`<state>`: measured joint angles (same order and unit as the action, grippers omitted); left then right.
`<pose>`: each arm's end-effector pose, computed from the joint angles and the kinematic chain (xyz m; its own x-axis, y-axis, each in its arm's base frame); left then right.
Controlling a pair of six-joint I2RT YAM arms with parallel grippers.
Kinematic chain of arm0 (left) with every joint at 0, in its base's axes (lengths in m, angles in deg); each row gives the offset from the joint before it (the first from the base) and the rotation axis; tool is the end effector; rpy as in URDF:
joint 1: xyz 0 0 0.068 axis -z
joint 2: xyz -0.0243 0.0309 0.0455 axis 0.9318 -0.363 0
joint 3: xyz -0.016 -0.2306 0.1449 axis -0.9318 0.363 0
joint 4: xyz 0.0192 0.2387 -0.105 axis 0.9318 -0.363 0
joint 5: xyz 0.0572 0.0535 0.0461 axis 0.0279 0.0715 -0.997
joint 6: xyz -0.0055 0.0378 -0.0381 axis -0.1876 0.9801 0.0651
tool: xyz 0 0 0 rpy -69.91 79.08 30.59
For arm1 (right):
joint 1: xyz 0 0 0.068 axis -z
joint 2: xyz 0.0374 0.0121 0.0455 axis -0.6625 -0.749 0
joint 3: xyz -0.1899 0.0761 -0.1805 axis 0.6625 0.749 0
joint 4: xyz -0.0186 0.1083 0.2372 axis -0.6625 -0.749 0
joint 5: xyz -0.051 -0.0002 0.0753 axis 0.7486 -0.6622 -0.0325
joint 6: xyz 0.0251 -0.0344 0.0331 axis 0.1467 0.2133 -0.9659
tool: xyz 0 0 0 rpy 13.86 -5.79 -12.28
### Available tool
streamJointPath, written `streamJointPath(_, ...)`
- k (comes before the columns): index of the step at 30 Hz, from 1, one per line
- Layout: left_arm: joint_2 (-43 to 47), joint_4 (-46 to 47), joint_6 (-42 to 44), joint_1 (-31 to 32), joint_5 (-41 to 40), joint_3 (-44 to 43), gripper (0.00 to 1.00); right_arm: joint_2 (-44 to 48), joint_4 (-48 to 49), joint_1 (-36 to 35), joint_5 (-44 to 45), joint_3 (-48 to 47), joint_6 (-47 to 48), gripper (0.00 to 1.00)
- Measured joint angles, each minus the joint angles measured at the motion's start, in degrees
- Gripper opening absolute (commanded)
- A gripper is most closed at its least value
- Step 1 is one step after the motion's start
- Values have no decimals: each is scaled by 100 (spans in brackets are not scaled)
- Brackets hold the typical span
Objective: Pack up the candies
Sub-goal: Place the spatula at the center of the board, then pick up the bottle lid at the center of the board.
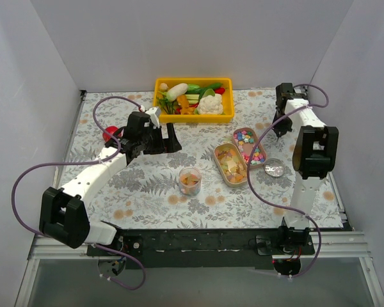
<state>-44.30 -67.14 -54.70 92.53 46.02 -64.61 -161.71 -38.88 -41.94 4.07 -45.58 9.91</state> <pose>0.2663 -0.1270 0.2793 -0.7765 -0.5993 -0.1946 -0.2930 0.6169 -0.7305 0.4394 -0.0082 0.2187 -0.8212 0.3210 -0.4719 0.4311 0.8907 -0.1443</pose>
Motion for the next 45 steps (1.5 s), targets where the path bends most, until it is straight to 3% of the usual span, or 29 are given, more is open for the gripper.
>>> streamJointPath(3, -72, -66, 0, 0, -31, -101, 98, -479, 98, 63, 42, -227, 129, 9)
streamJointPath(4, -94, -76, -2, 0, -44, -120, 98, -535, 90, 105, 42, -227, 160, 26)
streamJointPath(7, -133, -101, -2, 0, -66, -133, 98, -518, 85, 210, 39, -225, 240, 54)
streamJointPath(13, -256, -125, 0, 0, -66, -144, 98, -170, 118, 295, 13, 87, 273, 77)
streamJointPath(15, -280, -142, 0, 0, -63, -155, 98, 136, 74, 293, -24, 319, 267, 76)
streamJointPath(18, -280, -175, 2, 0, -61, -221, 98, 758, 20, 282, -164, 702, 258, 68)
streamJointPath(21, -280, -170, 9, 0, -59, -282, 98, 1456, 83, 273, -424, 1266, 190, 53)
streamJointPath(22, -280, -166, 17, 0, -55, -286, 98, 1714, 79, 271, -535, 1534, 131, 37)
streamJointPath(23, -278, -168, 17, 0, -48, -286, 98, 1932, 35, 269, -643, 1803, 76, 35)
streamJointPath(31, -160, -168, 33, 0, 125, -254, 98, 2559, 229, 269, -1154, 3862, -273, 35)
streamJointPath(45, 153, -87, 74, 0, 186, -179, 98, 2557, 741, 343, -1285, 4135, -525, 33)
